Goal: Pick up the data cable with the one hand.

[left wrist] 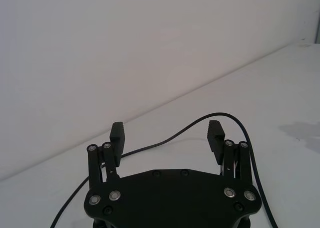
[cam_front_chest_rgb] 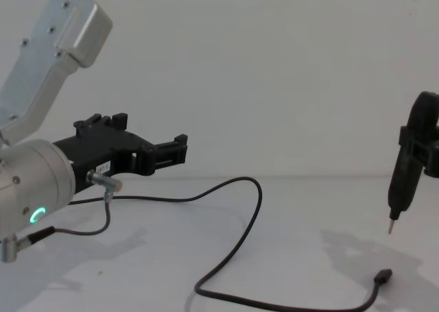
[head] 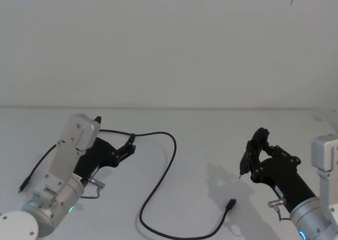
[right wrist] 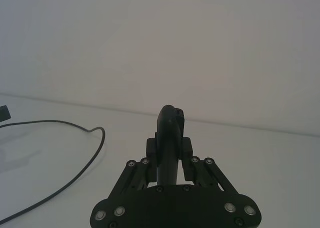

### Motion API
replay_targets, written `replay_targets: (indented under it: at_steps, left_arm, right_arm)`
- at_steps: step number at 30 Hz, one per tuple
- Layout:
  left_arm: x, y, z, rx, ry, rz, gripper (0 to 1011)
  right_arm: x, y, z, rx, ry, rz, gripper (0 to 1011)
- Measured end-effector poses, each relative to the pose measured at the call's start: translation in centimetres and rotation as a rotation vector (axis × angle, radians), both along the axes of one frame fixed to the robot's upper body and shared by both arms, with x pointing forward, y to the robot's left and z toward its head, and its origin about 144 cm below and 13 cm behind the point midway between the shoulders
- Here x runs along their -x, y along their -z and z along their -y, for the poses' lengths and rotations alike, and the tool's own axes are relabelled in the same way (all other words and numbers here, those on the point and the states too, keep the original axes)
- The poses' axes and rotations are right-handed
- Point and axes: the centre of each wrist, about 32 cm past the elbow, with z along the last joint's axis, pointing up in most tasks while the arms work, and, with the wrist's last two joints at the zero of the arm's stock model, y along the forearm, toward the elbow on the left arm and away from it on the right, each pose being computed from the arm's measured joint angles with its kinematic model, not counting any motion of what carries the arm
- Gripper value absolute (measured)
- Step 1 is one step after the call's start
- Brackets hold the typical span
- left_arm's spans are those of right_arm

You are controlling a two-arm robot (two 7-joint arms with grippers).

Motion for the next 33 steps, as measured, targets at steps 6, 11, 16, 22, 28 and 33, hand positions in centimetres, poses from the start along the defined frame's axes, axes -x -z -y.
replay_targets:
  at_steps: [6, 11, 16, 22, 28, 33]
  left_arm:
    - [0.00, 0.00, 0.01, 0.000, 0.000, 0.000, 1001]
    - [0.01, -0.01, 0.02, 0.000, 0.001, 0.000, 1001]
    - [0.01, -0.02, 0.02, 0.001, 0.001, 0.000, 1001]
    - [0.01, -0.02, 0.03, 0.001, 0.001, 0.000, 1001]
    - [0.01, -0.02, 0.03, 0.000, 0.001, 0.000, 1001]
    - [0.01, -0.02, 0.03, 0.000, 0.001, 0.000, 1001]
  right_arm:
    - [0.00, 0.00, 0.00, 0.000, 0.000, 0.000, 279]
    - [0.00, 0.00, 0.00, 0.000, 0.000, 0.000, 279]
    - [0.00, 0.00, 0.00, 0.000, 0.000, 0.000, 279]
    - [0.00, 0.00, 0.00, 0.000, 0.000, 0.000, 279]
    - [0.00, 0.00, 0.00, 0.000, 0.000, 0.000, 279]
    - [0.00, 0.00, 0.00, 0.000, 0.000, 0.000, 279]
